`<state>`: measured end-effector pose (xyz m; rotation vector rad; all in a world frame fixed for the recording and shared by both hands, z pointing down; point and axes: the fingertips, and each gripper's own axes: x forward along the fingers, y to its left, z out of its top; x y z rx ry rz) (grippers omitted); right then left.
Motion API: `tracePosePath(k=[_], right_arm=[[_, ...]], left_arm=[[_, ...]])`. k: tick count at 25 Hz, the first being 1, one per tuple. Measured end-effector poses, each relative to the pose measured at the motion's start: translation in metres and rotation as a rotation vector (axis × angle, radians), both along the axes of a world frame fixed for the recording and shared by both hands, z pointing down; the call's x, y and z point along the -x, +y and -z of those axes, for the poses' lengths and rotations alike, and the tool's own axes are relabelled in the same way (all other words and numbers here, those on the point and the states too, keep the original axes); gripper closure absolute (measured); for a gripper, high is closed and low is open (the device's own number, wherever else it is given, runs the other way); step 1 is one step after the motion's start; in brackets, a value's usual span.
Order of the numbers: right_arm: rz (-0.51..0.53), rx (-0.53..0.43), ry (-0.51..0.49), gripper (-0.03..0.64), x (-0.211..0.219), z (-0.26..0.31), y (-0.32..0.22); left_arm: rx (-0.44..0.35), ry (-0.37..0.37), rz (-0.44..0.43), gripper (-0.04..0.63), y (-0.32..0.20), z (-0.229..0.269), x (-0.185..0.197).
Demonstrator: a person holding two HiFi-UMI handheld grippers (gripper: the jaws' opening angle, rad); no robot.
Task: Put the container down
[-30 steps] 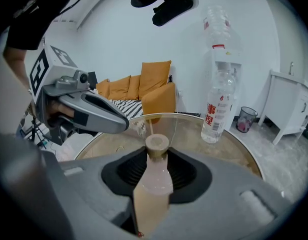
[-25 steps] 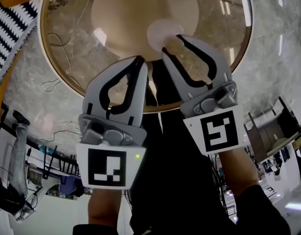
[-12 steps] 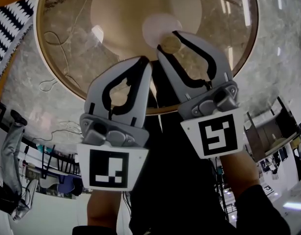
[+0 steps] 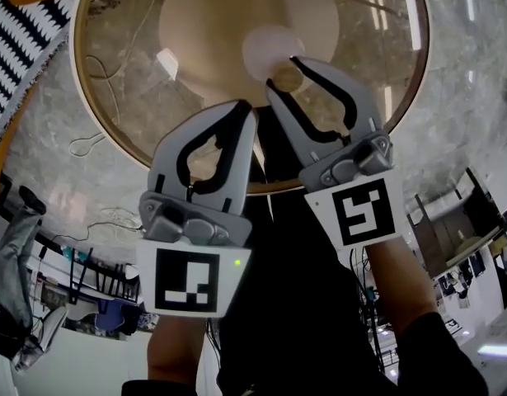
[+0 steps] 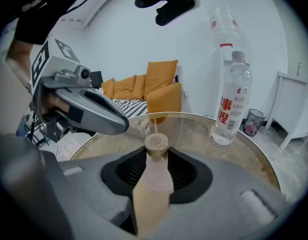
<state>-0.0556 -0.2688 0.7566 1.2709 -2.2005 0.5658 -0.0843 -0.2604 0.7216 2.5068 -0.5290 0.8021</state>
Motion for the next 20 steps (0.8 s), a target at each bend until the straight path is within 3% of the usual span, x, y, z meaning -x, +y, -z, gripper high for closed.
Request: tracePosePath(k=[4, 7, 14, 17, 20], right_arm=[[-0.002, 0.026, -0.045, 0.477, 0.002, -0.001, 0.001], [0.0, 0.02, -0.067, 0.421, 0.003, 0.006, 0.001], [-0.007, -0.026, -0.016, 0.422, -0.011, 0.039, 0.018], [-0.026, -0.032, 0.021, 0.439, -0.024, 0.053, 0.023], [-0.049, -0.044, 0.041, 0.551, -0.037, 0.067, 0.032]], left_arm=[[-0.014, -0.002, -0.009, 0.581, 0.001, 0.008, 0.003], [-0.035, -0.004, -0.005, 0.581, -0.001, 0.017, 0.004], [-0.077, -0.01, -0.02, 0.581, 0.013, 0.046, 0.002], [-0.088, -0.008, -0.028, 0.581, 0.02, 0.059, -0.001], [-0.099, -0.017, -0.033, 0.581, 0.029, 0.072, -0.004]])
